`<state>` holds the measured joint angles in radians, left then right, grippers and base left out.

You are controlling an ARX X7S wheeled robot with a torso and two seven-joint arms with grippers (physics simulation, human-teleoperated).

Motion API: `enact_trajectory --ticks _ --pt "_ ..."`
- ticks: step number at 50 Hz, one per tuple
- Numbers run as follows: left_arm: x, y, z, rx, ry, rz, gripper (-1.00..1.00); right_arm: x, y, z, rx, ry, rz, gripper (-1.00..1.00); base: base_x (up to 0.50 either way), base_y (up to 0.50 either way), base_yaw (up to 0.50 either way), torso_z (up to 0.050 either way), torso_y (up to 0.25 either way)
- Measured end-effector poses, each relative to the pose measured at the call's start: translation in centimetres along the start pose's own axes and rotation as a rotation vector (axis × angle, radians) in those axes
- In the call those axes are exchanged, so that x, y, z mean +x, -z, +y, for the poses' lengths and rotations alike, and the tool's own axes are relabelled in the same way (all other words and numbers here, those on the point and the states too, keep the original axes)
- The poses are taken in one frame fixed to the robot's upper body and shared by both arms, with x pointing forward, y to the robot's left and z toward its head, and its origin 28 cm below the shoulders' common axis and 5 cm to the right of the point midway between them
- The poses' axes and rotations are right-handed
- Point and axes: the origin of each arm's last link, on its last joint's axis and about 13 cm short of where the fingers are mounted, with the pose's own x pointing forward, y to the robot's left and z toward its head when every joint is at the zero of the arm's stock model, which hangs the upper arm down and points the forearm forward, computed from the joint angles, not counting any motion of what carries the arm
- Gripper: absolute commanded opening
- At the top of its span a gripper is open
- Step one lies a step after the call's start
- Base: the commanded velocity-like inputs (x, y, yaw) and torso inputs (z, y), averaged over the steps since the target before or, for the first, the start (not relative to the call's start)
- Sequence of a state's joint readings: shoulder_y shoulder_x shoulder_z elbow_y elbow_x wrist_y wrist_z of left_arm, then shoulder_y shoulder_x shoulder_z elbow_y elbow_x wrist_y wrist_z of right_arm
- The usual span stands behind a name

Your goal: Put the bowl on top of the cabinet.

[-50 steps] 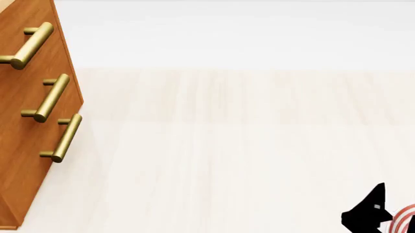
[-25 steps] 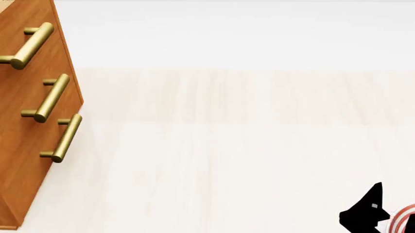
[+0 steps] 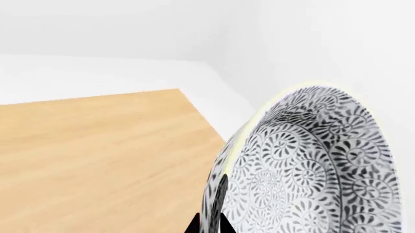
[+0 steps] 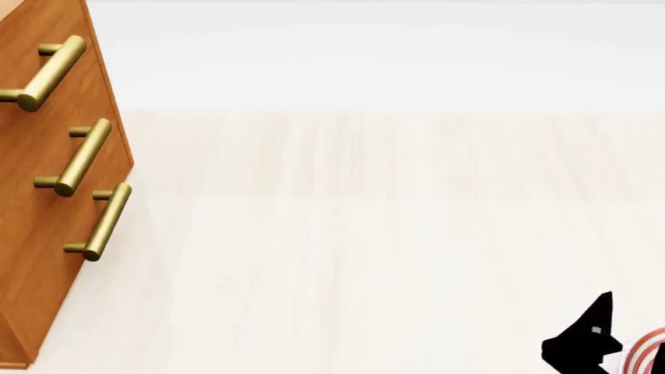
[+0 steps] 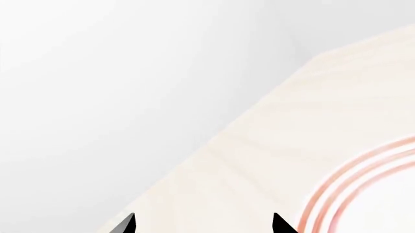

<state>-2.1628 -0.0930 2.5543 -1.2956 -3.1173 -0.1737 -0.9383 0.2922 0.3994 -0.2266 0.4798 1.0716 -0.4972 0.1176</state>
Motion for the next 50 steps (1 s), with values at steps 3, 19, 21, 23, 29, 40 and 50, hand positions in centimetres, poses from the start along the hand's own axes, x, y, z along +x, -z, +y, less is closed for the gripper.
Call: enact_trajectory --ticks 3,19,21,23,29,40,50 --pt "0.3 0.1 0.2 -0.011 -0.019 0.0 -1.0 0.0 0.0 0.0 -0.003 -0.001 -0.001 1.0 0.0 0.0 0.0 0.0 0.0" --pt "1.6 0.3 0.8 -0.055 -0.091 -0.007 -1.0 0.0 0.2 0.2 -0.019 -0.004 0.001 1.0 0.0 0.0 0.0 0.0 0.0" --pt "1.8 0.4 0.9 -0.06 -0.098 -0.006 -1.0 0.0 0.2 0.2 -0.021 -0.005 0.001 1.0 0.0 0.0 0.0 0.0 0.005" --pt "1.9 0.4 1.0 -0.066 -0.107 -0.006 -1.0 0.1 0.2 0.2 -0.023 -0.005 0.002 1.0 0.0 0.0 0.0 0.0 0.0" --pt "2.3 0.5 1.2 -0.079 -0.128 -0.009 -1.0 0.1 0.3 0.2 -0.026 -0.007 0.003 1.0 0.0 0.0 0.0 0.0 0.0" --pt "2.8 0.8 1.4 -0.088 -0.148 0.0 -1.0 0.0 0.3 0.3 -0.029 -0.009 0.003 1.0 0.0 0.0 0.0 0.001 0.0" --pt "3.1 0.8 1.6 -0.097 -0.162 0.001 -1.0 0.0 0.4 0.3 -0.032 -0.011 0.006 1.0 0.0 0.0 0.0 0.0 0.001"
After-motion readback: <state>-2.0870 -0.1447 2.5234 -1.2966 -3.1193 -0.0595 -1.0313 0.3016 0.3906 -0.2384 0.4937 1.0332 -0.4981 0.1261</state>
